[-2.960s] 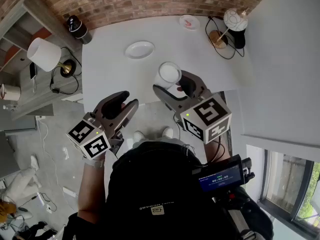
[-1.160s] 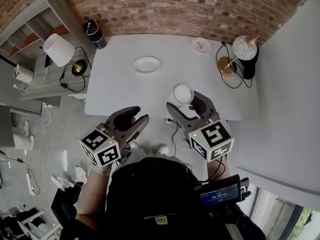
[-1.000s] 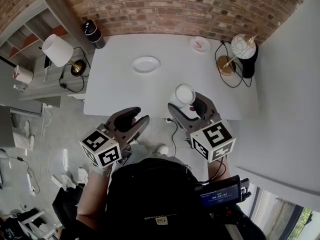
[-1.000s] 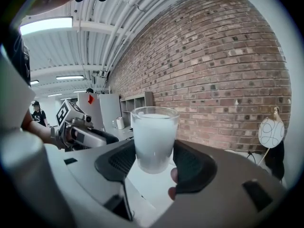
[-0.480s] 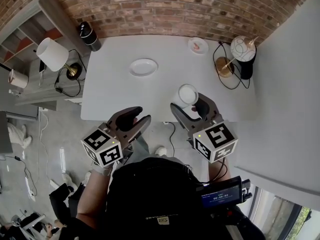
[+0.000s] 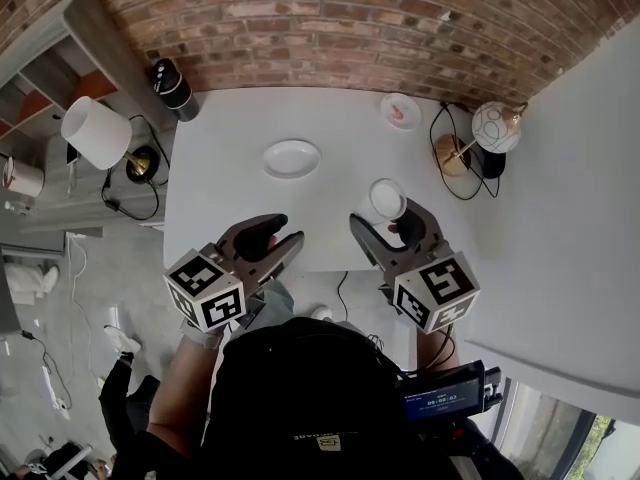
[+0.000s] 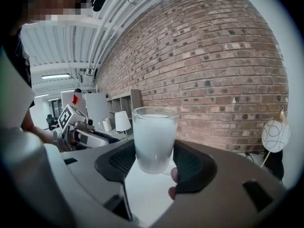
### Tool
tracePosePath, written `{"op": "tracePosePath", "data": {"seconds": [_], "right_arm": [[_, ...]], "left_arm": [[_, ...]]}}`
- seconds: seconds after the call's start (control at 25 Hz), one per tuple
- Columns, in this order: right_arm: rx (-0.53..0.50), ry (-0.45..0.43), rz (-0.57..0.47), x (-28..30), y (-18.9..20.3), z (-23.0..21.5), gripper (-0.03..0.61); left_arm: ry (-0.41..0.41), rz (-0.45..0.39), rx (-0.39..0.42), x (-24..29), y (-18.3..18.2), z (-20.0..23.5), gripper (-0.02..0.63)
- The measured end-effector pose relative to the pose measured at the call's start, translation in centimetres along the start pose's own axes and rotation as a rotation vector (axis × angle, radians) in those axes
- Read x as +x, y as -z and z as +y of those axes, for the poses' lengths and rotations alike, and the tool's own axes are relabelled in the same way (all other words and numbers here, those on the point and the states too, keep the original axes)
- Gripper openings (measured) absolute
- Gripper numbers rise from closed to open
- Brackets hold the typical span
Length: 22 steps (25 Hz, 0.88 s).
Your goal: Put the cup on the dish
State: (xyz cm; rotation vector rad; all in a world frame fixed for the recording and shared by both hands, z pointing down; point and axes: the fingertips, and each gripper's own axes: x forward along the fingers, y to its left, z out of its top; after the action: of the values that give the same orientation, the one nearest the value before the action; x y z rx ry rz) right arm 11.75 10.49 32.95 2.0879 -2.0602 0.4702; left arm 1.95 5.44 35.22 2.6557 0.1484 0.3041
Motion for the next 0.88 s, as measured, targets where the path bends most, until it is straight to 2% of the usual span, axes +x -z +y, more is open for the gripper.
{"op": "tracePosePath", "data": {"seconds": [0.52,0.88], "right_arm": [[0.034,0.066,0.010,8.2,-2.8,-1.3,0.245],[0.057,0.118,0.015,13.2,-4.2,-1.2,0.245]], "left_arm": [[0.042,0.018,-0.045,-0.2,-3.4,8.6,0.170],[0.062,0.032,-0.075,-2.6,-4.7,14.0,0.170]]}}
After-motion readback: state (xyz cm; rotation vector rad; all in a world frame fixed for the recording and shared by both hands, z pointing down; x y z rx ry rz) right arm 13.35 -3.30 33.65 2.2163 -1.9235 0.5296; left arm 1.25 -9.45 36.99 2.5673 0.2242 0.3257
